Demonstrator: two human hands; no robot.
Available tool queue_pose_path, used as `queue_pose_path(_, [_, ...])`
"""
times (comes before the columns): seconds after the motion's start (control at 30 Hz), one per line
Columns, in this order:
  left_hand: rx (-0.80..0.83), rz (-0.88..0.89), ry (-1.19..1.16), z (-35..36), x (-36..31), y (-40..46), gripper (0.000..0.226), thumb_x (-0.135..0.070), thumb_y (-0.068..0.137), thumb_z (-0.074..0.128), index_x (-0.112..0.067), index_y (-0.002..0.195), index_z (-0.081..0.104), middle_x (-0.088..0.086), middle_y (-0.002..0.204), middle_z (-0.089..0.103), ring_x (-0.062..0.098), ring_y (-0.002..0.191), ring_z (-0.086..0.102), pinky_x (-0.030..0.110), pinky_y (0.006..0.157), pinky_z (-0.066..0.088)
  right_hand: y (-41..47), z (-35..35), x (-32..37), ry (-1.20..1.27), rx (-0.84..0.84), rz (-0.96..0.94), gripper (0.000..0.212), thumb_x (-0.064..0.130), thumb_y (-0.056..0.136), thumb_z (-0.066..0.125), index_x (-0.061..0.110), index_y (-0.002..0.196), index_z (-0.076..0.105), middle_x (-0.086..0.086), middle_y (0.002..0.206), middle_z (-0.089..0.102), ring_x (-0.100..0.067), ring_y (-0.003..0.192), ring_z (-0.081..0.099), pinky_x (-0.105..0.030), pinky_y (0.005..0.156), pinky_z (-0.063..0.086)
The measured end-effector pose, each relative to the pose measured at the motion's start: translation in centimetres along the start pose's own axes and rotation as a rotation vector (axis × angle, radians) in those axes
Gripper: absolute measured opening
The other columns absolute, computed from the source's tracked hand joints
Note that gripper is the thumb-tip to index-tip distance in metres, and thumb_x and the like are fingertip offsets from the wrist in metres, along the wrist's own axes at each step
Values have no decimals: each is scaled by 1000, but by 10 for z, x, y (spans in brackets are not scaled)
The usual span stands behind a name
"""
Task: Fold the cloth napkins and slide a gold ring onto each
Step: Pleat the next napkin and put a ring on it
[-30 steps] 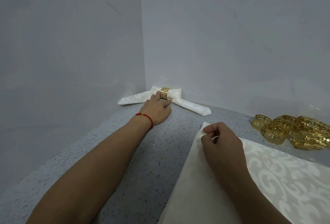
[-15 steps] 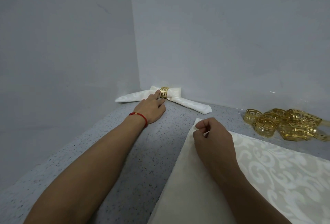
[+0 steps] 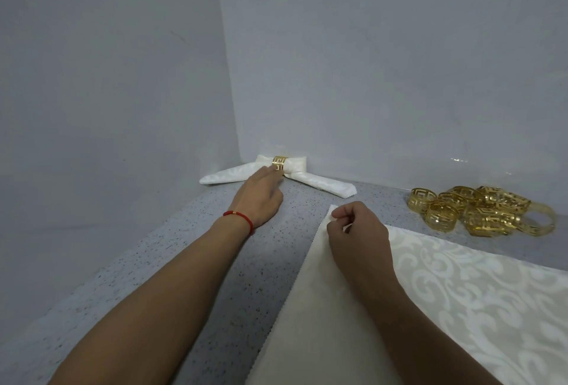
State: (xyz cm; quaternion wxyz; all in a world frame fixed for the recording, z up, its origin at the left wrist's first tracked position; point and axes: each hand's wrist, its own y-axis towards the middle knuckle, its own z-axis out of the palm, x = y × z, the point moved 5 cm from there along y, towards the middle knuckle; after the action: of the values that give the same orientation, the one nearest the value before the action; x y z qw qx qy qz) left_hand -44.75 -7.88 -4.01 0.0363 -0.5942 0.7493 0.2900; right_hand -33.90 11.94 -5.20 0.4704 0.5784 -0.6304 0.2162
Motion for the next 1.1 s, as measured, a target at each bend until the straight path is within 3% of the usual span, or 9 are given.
queue_pose_path(0.17, [85, 43, -125, -14, -82, -66, 39, -22, 98, 48, -21, 136, 59, 1, 155, 41, 18, 143, 37, 35, 119, 28, -5, -21, 3, 283, -148, 115, 13, 16, 94, 55, 20, 101, 65, 10, 91, 66, -9, 85, 60, -22, 73, 43])
queue_pose_path(0.33, [204, 106, -38, -16, -157, -127, 43, -14, 94, 52, -19, 136, 59, 0, 146, 48, 15, 140, 36, 24, 109, 27, -1, -45, -8, 665, -53, 429, 16, 19, 85, 51, 11, 74, 59, -2, 62, 63, -22, 59, 60, -44, 74, 51])
queue_pose_path(0.47, [204, 174, -18, -25, -183, -178, 39, -25, 95, 54, -24, 133, 59, -4, 146, 47, 11, 140, 34, 23, 109, 27, -24, -116, -10, 101, 129, 243, 25, 16, 91, 56, -5, 82, 67, -11, 77, 66, -26, 71, 61, -37, 70, 50])
queue_pose_path(0.53, [226, 186, 1, -28, -189, -201, 36, -32, 96, 54, -26, 131, 59, -7, 142, 50, 12, 136, 38, 24, 108, 29, -46, -164, -28, -296, 133, 111, 22, 19, 92, 57, 3, 89, 72, -8, 87, 72, -26, 82, 64, -31, 73, 46])
queue_pose_path(0.63, [289, 110, 158, -24, -190, -231, 43, -45, 100, 44, -23, 135, 54, 1, 143, 48, 22, 136, 39, 34, 109, 32, -80, -250, -74, -730, -13, 115, 23, 23, 97, 53, 15, 107, 71, -10, 117, 70, -31, 108, 65, -38, 89, 49])
queue_pose_path(0.7, [296, 85, 224, -22, -191, -244, 41, -48, 101, 39, -20, 127, 57, 2, 130, 56, 25, 126, 49, 35, 99, 38, -95, -300, -109, -949, 5, 230, 28, 24, 101, 45, 19, 121, 64, -10, 131, 61, -30, 122, 58, -44, 102, 44])
queue_pose_path(0.8, [195, 69, 136, -24, -194, -247, 33, -47, 97, 53, -24, 114, 69, -3, 118, 67, 26, 115, 58, 37, 93, 48, -112, -341, -132, -1055, -21, 258, 24, 24, 103, 42, 29, 107, 66, -7, 111, 69, -30, 104, 62, -42, 98, 41])
queue_pose_path(0.93, [146, -36, 70, -32, -196, -243, 11, -37, 88, 66, -29, 90, 74, -6, 94, 71, 25, 99, 61, 33, 79, 50, -111, -346, -123, -1080, -164, 132, 23, 23, 100, 54, 22, 88, 74, -2, 74, 64, -29, 82, 62, -36, 80, 36])
queue_pose_path(1.1, [86, 21, 144, -38, -209, -243, 13, -21, 88, 65, -23, 80, 75, -5, 82, 70, 21, 81, 60, 30, 67, 48, -111, -355, -111, -939, -233, 139, 14, 11, 89, 55, 16, 84, 68, -10, 79, 63, -35, 76, 58, -35, 70, 46])
